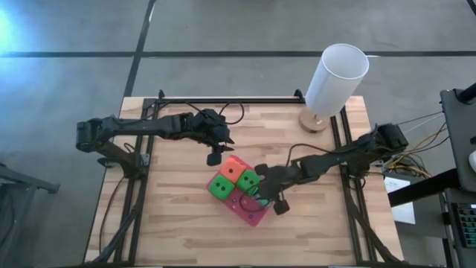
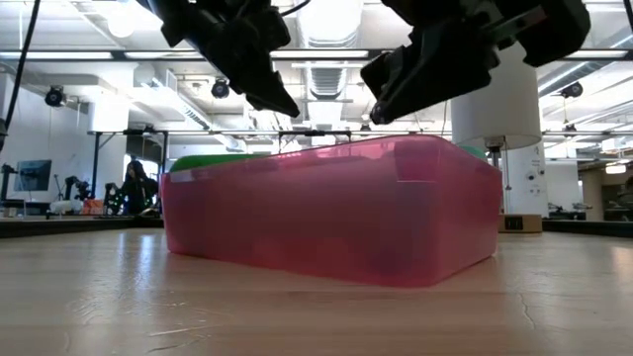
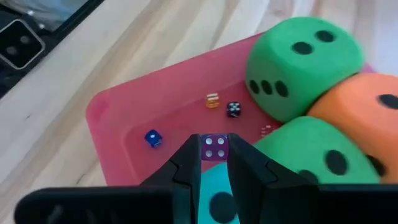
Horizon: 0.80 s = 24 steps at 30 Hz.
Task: Pick & Place Dice
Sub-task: Put the small purple die into the pink bin
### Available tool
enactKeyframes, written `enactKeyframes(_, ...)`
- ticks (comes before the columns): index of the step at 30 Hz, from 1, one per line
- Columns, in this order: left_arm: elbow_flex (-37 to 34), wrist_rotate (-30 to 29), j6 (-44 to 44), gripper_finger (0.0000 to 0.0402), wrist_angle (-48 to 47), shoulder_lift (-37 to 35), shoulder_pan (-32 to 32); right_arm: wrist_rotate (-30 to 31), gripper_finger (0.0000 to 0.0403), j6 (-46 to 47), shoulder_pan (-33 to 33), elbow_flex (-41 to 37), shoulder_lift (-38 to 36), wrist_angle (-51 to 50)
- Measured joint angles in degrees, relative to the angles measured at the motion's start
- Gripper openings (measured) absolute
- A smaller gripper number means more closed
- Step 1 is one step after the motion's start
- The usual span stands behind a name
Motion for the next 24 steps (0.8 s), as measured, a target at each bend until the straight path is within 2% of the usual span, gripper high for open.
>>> enactKeyframes(4, 0.00, 0.00, 0.00, 0.0121, 0.01, 0.00, -0.69, -1.62, 0.0066, 1.32, -0.10, 0.69, 1.11, 0.01)
enactKeyframes(15, 0.00, 0.00, 0.01, 0.0122, -0.15, 0.00, -1.59, -1.66, 0.0136, 2.65, -0.12, 1.62, 2.66, -0.95)
enactKeyframes(24, 0.00, 0.01, 0.02, 0.0122, -1.29, 0.01, -1.66, -1.64, 0.0155, 4.73, -1.06, 1.97, 2.63, -4.83)
